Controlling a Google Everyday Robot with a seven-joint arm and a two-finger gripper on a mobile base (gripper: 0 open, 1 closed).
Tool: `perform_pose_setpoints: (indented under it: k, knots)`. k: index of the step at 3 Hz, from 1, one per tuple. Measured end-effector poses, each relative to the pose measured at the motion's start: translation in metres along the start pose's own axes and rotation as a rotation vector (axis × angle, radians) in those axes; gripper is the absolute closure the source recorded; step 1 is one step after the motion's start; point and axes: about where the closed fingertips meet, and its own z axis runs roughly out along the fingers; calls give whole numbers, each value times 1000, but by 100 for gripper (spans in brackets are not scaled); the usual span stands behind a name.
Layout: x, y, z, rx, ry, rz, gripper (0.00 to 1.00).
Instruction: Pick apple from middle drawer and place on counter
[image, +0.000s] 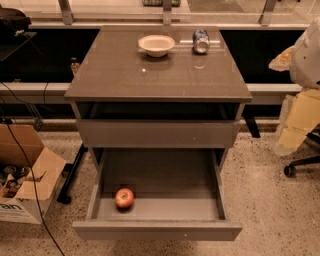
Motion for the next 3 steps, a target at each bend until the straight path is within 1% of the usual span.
perform_pose_setpoints:
  k: [1,2,3]
  knots:
    - [0,0,0,0,0,0,0]
    - [-10,4,14,-16,-84,13,0]
    - [-34,13,47,-59,-234,24,0]
